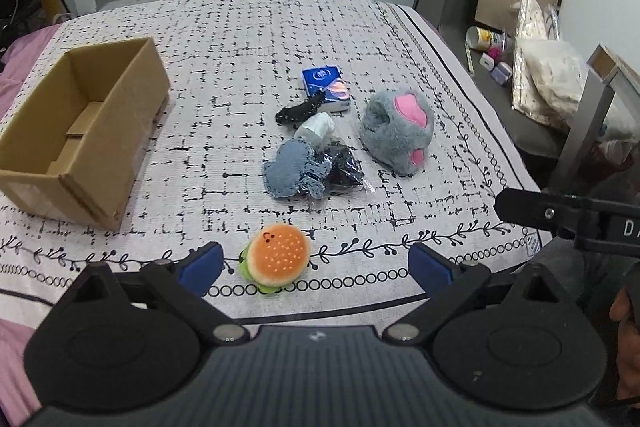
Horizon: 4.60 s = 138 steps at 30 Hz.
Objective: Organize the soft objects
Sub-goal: 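Grasp the hamburger plush with the left gripper, then grasp the black plastic bag with the right gripper while the left holds the hamburger, then carry the hamburger plush over the cardboard box and open the left gripper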
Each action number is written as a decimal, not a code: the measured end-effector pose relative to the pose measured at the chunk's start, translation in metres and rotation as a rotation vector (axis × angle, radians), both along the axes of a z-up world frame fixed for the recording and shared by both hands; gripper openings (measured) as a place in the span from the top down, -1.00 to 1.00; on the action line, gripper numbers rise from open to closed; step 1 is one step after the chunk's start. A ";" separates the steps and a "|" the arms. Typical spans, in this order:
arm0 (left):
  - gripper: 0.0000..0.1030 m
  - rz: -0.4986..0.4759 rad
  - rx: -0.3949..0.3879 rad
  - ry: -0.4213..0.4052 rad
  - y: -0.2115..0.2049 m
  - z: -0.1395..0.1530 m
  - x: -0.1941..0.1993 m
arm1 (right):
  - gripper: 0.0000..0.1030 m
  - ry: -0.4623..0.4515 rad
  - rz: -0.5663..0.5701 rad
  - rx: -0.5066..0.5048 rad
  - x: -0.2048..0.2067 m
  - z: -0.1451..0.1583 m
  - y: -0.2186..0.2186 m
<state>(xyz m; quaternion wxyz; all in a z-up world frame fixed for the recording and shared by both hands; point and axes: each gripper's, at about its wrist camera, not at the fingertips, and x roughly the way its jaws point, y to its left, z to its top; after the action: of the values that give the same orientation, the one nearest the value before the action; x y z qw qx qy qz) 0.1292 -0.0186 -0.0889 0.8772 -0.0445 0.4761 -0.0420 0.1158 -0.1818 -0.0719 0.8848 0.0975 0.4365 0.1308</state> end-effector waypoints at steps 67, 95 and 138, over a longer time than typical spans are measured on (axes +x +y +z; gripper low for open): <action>0.23 0.342 -0.147 0.021 0.081 -0.076 0.027 | 0.60 0.135 -0.004 0.182 0.116 -0.101 0.061; 0.23 0.258 -0.131 -0.166 0.081 0.004 0.013 | 0.65 -0.082 -0.027 0.082 0.067 -0.013 0.049; 0.23 0.265 -0.116 -0.169 0.204 0.028 0.052 | 0.69 -0.151 0.077 0.163 0.076 0.032 0.164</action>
<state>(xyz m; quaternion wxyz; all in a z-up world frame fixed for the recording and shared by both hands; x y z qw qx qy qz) 0.1808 0.1857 -0.0606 0.9080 -0.1537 0.3875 0.0431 0.1918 -0.0179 -0.0402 0.8986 0.1423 0.3598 0.2070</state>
